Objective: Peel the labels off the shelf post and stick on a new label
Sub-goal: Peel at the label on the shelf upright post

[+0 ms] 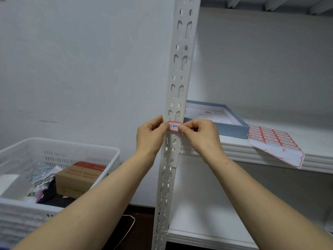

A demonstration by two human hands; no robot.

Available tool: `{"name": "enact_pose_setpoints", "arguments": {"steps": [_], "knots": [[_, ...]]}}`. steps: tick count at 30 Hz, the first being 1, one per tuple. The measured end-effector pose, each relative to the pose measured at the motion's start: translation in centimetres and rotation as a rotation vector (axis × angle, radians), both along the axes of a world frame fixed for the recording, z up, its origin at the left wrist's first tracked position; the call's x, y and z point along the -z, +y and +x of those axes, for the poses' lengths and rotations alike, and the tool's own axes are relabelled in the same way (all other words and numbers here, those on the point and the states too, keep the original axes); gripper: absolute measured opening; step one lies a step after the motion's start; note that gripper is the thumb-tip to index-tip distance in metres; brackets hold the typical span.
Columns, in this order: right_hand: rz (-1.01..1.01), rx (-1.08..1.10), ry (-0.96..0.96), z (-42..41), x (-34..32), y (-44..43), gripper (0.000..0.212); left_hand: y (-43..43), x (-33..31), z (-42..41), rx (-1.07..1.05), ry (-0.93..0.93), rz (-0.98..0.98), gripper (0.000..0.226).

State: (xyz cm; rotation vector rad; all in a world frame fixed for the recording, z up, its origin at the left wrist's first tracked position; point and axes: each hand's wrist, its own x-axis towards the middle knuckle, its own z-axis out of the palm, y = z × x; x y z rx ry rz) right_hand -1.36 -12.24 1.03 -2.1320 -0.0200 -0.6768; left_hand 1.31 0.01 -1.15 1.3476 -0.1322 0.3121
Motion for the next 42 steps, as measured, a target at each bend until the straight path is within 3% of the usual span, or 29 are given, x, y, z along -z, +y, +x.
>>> {"name": "enact_pose_setpoints", "arguments": {"steps": [5,8,13,19,26,31,35,39,42], "knots": [[-0.005,0.017,0.007,-0.1,-0.1,0.2,0.026,0.1,0.0,0.3,0.022,-0.04,0.027,0.035],[-0.006,0.016,0.004,-0.2,-0.1,0.2,0.027,0.3,0.1,0.5,0.037,-0.066,0.063,0.044],[-0.006,0.019,0.005,-0.3,-0.1,0.3,0.027,0.5,0.0,0.3,0.054,-0.114,0.075,0.024],[-0.028,0.038,0.015,-0.2,-0.1,0.2,0.028,0.6,-0.1,0.3,0.06,-0.129,0.072,0.019],[-0.163,0.094,0.04,-0.4,-0.5,0.1,0.017,0.7,-0.1,0.3,0.058,-0.143,0.087,0.018],[-0.336,0.202,0.022,-0.7,-0.8,0.1,0.02,0.5,0.0,0.5,0.075,-0.164,0.086,0.018],[-0.188,0.132,0.001,-0.5,-0.7,-1.1,0.014,0.7,0.2,0.6,0.091,-0.139,0.067,0.02],[-0.052,-0.035,0.001,0.2,-1.0,-1.2,0.046,1.3,0.1,0.9,0.1,-0.118,0.038,0.036],[-0.105,-0.071,0.004,1.1,-1.1,-1.0,0.034,1.3,0.0,1.1,0.104,-0.137,0.092,0.036]]}}
